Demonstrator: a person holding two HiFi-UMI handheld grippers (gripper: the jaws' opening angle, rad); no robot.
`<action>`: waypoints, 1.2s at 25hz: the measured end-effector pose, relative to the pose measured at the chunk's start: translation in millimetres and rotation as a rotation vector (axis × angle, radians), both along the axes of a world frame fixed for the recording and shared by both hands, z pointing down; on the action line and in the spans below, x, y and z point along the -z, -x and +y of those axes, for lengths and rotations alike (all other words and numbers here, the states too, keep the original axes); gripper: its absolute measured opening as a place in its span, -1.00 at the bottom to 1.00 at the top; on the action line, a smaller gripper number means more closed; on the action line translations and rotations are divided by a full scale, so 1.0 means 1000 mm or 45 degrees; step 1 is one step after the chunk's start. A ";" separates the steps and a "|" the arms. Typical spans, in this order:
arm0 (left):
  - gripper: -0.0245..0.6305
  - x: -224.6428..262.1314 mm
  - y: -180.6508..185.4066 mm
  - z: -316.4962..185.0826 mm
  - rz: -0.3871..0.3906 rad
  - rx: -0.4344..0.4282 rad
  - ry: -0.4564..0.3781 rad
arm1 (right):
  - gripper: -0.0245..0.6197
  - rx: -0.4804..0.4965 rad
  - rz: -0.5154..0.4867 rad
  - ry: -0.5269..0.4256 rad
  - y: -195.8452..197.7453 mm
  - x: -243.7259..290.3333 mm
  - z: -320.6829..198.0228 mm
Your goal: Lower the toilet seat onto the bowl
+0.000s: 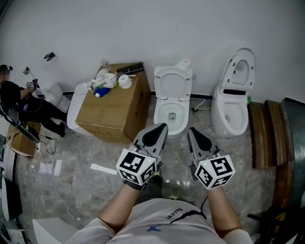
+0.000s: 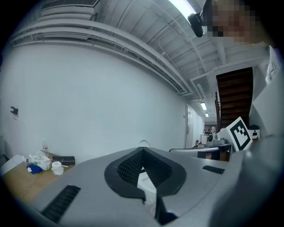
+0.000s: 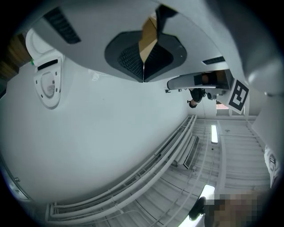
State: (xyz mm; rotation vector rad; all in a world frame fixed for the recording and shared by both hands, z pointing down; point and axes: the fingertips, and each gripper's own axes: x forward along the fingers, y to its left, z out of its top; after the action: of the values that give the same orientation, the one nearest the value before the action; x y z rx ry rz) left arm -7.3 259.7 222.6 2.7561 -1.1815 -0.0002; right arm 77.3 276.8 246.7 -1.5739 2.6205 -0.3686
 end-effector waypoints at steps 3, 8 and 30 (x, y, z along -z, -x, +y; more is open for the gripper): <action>-0.89 -0.005 0.003 -0.027 0.015 -0.014 0.005 | -0.87 -0.005 0.024 0.004 0.006 -0.005 -0.023; -0.89 -0.012 0.011 -0.085 0.016 -0.057 -0.005 | -0.87 -0.022 0.067 0.003 0.019 -0.014 -0.080; -0.89 -0.055 0.037 -0.329 -0.023 -0.277 0.007 | -0.87 -0.101 0.353 0.064 0.065 -0.058 -0.332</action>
State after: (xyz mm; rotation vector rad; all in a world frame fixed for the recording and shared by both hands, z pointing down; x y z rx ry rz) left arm -44.0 -69.2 277.4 2.8695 -0.8776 0.0510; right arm 11.8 -54.7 304.6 -1.8614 2.7528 -0.2275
